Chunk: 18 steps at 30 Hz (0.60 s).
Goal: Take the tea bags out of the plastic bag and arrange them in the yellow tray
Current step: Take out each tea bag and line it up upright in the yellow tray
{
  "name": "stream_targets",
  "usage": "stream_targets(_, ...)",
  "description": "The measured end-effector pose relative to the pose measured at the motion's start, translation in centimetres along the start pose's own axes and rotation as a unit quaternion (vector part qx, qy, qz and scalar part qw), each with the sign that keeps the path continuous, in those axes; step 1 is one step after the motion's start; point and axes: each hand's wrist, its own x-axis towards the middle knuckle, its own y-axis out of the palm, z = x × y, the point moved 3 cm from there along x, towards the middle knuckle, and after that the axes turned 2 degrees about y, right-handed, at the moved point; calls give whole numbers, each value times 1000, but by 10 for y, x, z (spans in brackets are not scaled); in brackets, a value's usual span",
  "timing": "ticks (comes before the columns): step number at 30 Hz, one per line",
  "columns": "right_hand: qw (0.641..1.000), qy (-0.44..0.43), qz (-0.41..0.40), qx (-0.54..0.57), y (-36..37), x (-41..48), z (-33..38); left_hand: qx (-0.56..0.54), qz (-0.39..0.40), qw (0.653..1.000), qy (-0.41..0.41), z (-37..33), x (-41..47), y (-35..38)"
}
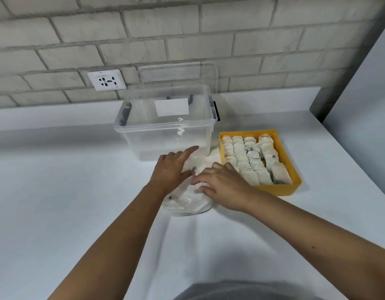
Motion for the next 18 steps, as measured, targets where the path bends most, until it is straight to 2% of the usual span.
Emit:
stream_targets(2,998,-2,37,-53,11,2,3,76,4,997,7,1,0,2)
stream_targets(4,993,1,56,-101,15,1,1,103,31,994,3,3,-2,3)
stream_targets(7,987,11,60,-146,13,-1,-5,40,55,997,-21,7,-12,-3)
stream_targets(9,983,18,55,-171,9,-2,-8,-12,39,999,-28,9,-20,-10)
stream_targets(13,988,-8,-8,-155,10,-3,1,-64,8,998,-24,4,-32,-23)
stream_targets(15,993,-36,7,-115,20,-4,11,-87,-8,996,-24,0,-37,-28)
stream_targets(18,991,-22,51,-123,34,0,13,-133,-33,989,-58,1,-42,-38)
